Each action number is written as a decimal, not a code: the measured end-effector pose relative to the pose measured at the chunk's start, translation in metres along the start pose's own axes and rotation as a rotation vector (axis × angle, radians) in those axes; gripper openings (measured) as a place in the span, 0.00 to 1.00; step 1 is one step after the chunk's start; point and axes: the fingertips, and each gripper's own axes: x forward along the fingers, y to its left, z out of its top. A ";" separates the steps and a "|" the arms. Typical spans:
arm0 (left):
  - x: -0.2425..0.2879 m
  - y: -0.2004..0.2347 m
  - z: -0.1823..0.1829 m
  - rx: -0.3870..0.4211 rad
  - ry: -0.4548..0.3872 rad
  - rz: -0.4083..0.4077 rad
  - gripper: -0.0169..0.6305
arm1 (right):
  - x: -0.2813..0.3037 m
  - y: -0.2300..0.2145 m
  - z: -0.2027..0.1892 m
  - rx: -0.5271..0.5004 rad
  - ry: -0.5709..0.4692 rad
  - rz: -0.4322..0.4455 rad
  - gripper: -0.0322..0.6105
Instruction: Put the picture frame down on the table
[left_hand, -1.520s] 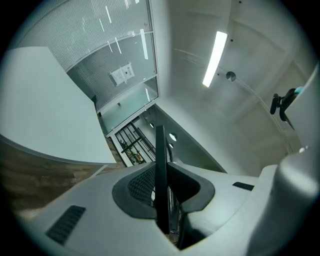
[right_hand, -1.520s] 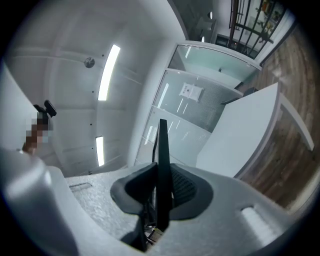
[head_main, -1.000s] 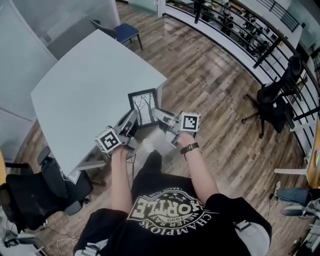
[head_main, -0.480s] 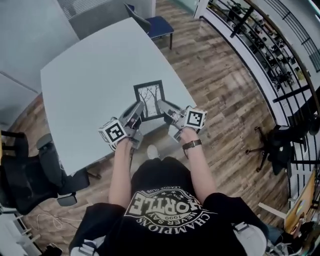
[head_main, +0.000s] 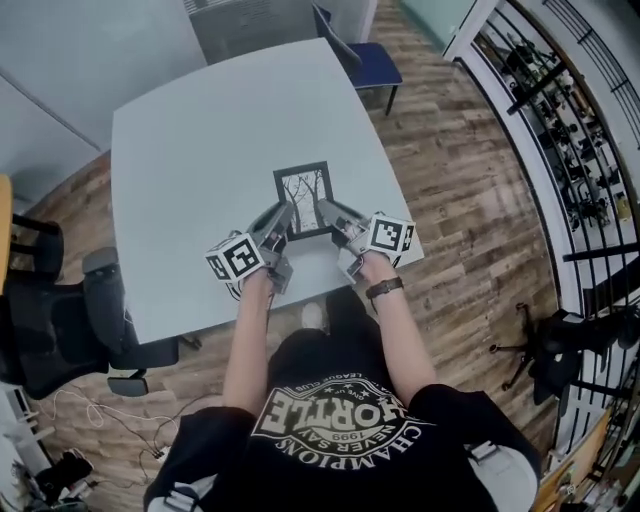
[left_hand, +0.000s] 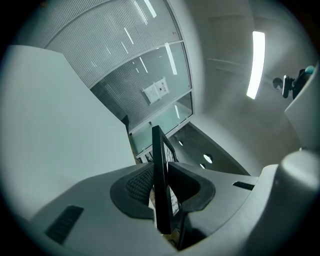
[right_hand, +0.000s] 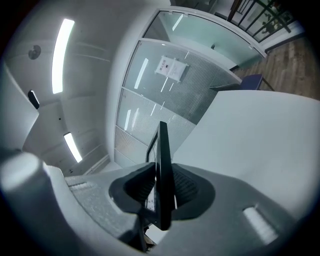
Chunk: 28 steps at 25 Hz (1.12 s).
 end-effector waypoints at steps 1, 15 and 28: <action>0.005 0.015 0.011 -0.004 -0.003 0.019 0.15 | 0.017 -0.010 0.004 0.004 0.020 -0.022 0.19; 0.147 0.185 0.122 -0.044 0.018 0.246 0.15 | 0.192 -0.167 0.105 0.131 0.179 -0.132 0.21; 0.231 0.352 0.127 -0.141 0.115 0.406 0.17 | 0.287 -0.326 0.111 0.141 0.259 -0.351 0.24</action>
